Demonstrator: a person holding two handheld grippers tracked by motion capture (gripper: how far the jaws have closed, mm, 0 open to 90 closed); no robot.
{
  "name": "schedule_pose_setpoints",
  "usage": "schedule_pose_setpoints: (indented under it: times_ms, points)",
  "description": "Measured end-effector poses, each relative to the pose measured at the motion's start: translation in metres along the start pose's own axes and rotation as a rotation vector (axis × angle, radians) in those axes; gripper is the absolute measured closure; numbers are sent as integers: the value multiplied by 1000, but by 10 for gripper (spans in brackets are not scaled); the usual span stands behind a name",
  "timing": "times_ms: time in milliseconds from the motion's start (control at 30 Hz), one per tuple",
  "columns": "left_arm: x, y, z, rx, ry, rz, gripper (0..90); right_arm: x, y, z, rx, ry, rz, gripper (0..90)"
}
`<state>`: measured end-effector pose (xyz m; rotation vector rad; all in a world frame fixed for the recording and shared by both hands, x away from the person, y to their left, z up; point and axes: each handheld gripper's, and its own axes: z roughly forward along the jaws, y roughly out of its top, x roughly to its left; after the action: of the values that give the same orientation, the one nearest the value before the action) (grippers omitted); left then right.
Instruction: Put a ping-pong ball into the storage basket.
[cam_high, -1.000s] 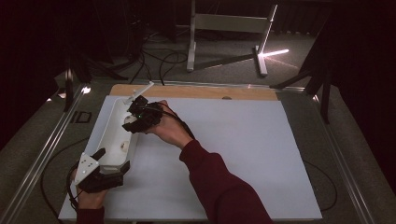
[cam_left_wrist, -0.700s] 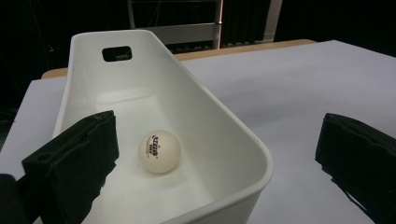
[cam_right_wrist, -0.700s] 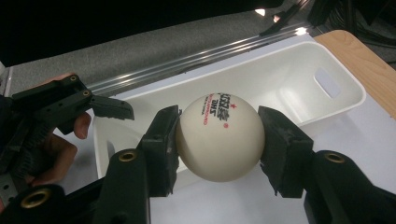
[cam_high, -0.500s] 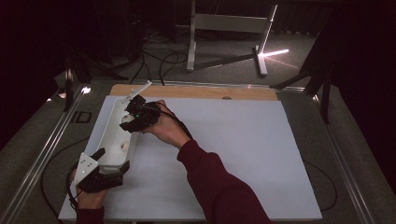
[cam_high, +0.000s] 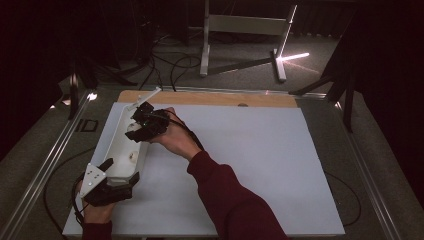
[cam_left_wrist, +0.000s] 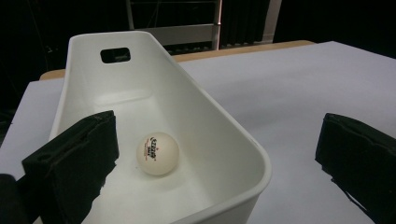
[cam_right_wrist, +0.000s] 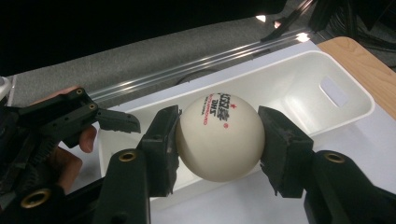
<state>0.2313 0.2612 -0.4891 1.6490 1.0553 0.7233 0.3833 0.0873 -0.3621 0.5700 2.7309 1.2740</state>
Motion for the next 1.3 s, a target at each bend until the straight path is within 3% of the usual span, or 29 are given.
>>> schedule_pose_setpoints:
  times_ms: [700,1300]
  points:
    - [0,0,0,0,-3,1,0,9,7,10,-14,4,-6,500]
    - [1,1,0,-8,-1,-4,0,11,10,24,16,12,-8,499]
